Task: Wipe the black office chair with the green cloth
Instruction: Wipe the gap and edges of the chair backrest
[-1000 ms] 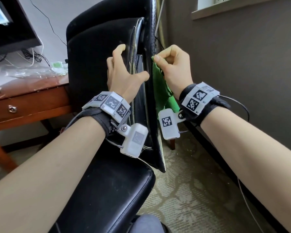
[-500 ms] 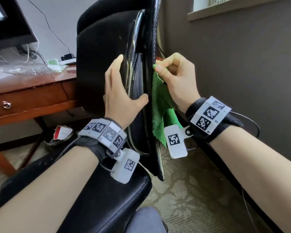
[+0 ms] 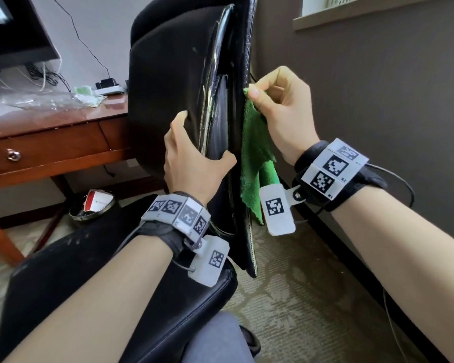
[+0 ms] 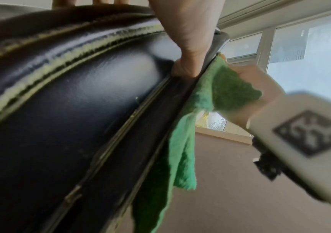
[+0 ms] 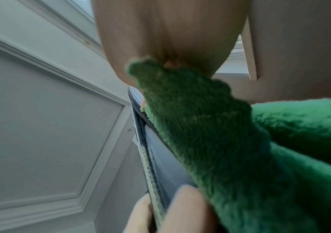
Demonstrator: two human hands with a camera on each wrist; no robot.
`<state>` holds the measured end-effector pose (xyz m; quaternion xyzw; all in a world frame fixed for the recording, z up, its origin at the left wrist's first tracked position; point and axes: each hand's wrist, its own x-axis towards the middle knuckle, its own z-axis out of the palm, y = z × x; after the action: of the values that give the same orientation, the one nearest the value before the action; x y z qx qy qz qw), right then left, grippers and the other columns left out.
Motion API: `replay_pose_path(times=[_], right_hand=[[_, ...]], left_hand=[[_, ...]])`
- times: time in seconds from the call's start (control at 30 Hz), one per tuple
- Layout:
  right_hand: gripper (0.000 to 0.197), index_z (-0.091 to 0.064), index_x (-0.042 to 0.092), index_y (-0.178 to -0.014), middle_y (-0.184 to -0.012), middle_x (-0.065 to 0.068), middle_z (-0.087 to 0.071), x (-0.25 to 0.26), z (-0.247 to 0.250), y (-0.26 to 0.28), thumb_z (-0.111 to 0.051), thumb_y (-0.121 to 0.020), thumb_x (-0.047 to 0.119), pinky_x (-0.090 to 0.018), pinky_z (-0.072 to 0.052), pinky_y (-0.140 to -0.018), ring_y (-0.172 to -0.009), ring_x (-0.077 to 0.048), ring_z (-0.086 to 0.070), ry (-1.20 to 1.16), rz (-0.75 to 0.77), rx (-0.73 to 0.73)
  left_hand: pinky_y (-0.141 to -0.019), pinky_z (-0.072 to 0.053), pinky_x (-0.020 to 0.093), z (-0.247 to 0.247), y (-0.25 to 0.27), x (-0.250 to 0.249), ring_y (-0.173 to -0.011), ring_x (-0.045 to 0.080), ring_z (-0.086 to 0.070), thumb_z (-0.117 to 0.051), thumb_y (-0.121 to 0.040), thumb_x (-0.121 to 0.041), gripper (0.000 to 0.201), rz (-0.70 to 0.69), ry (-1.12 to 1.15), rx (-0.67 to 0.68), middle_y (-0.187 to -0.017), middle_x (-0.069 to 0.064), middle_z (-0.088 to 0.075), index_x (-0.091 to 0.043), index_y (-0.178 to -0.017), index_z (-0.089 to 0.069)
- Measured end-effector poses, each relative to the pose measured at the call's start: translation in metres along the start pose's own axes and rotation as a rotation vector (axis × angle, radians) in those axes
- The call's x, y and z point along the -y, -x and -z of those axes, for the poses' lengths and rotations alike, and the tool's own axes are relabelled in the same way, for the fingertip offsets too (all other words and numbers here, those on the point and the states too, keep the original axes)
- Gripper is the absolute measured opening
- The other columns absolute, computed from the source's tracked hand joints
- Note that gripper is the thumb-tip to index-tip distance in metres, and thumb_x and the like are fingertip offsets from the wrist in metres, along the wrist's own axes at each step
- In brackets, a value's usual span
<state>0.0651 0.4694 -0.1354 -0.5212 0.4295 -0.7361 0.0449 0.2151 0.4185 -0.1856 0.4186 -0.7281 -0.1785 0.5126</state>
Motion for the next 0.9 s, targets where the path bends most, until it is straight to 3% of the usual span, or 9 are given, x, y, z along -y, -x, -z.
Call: replay_pose_path(times=[0.1,0.2,0.33,0.43,0.5,0.57,0.73,0.83,0.9], right_hand=[[0.018,-0.052,0.012,-0.079,-0.073,0.002,-0.057,0.001,-0.005,-0.004,-0.067,-0.089,0.011,-0.024,-0.046,-0.063,-0.065,-0.009,-0.052,0.032,0.017,-0.05],[0.019,-0.053,0.011,-0.078,-0.071,-0.006,-0.058,-0.011,-0.005,0.013,-0.067,-0.09,0.011,-0.025,-0.048,-0.06,-0.066,-0.011,-0.056,0.017,-0.067,-0.049],[0.022,-0.053,0.012,-0.075,-0.078,-0.008,-0.07,-0.024,0.001,0.031,-0.067,-0.089,0.003,-0.044,-0.056,-0.077,-0.102,-0.019,-0.07,-0.047,-0.146,-0.001],[0.02,-0.054,0.015,-0.074,-0.075,-0.021,-0.064,-0.017,0.004,0.016,-0.068,-0.088,0.009,-0.047,-0.053,-0.069,-0.081,-0.031,-0.069,0.025,-0.081,-0.016],[0.021,-0.054,0.017,-0.074,-0.07,0.0,-0.061,-0.011,0.002,0.002,-0.068,-0.088,0.012,-0.026,-0.047,-0.063,-0.065,-0.007,-0.06,0.05,-0.023,-0.057],[0.02,-0.054,0.016,-0.075,-0.072,0.011,-0.06,-0.01,-0.003,-0.006,-0.067,-0.09,0.011,-0.018,-0.045,-0.066,-0.066,0.003,-0.056,0.032,0.003,-0.079],[0.015,-0.055,0.012,-0.081,-0.076,-0.008,-0.058,-0.035,0.001,0.019,-0.062,-0.093,0.017,-0.036,-0.048,-0.066,-0.068,-0.018,-0.054,0.064,-0.073,0.031],[0.013,-0.055,0.012,-0.082,-0.078,0.0,-0.059,-0.038,0.004,0.026,-0.062,-0.092,0.016,-0.031,-0.047,-0.071,-0.073,-0.007,-0.058,0.11,-0.024,0.062],[0.011,-0.055,0.011,-0.083,-0.081,0.006,-0.06,-0.028,0.001,0.011,-0.061,-0.091,0.013,-0.037,-0.052,-0.079,-0.082,-0.009,-0.063,0.134,0.053,0.031]], left_hand=[[-0.087,-0.033,0.029,0.001,0.0,0.001,-0.116,0.021,-0.053,-0.08,-0.066,-0.042,0.091,-0.004,0.009,-0.016,-0.141,-0.004,-0.041,-0.035,-0.142,-0.032],[-0.086,-0.032,0.03,0.0,-0.001,0.002,-0.113,0.022,-0.055,-0.079,-0.067,-0.046,0.09,-0.018,-0.04,0.002,-0.139,-0.005,-0.041,-0.035,-0.142,-0.031],[-0.085,-0.034,0.032,0.0,-0.001,0.003,-0.109,0.022,-0.056,-0.078,-0.067,-0.048,0.089,-0.027,-0.076,-0.001,-0.135,-0.006,-0.043,-0.035,-0.142,-0.031],[-0.084,-0.034,0.031,0.0,0.0,0.003,-0.108,0.022,-0.056,-0.078,-0.067,-0.047,0.088,-0.032,-0.072,-0.008,-0.132,-0.006,-0.045,-0.035,-0.141,-0.032],[-0.084,-0.035,0.031,0.0,0.0,0.004,-0.107,0.022,-0.056,-0.078,-0.066,-0.046,0.088,-0.04,-0.07,-0.011,-0.131,-0.006,-0.045,-0.034,-0.141,-0.033],[-0.083,-0.035,0.03,0.0,-0.001,0.004,-0.106,0.022,-0.057,-0.078,-0.066,-0.046,0.088,-0.04,-0.071,-0.015,-0.129,-0.007,-0.045,-0.034,-0.141,-0.033],[-0.081,-0.034,0.03,-0.002,-0.003,0.006,-0.105,0.021,-0.057,-0.077,-0.065,-0.048,0.088,-0.04,-0.077,-0.016,-0.129,-0.007,-0.045,-0.034,-0.139,-0.033],[-0.08,-0.036,0.032,-0.004,-0.004,0.007,-0.105,0.023,-0.058,-0.077,-0.065,-0.048,0.087,-0.041,-0.083,-0.024,-0.129,-0.007,-0.045,-0.035,-0.139,-0.033],[-0.08,-0.038,0.033,-0.004,-0.004,0.007,-0.105,0.024,-0.058,-0.077,-0.064,-0.048,0.087,-0.041,-0.083,-0.031,-0.129,-0.007,-0.045,-0.035,-0.139,-0.033]])
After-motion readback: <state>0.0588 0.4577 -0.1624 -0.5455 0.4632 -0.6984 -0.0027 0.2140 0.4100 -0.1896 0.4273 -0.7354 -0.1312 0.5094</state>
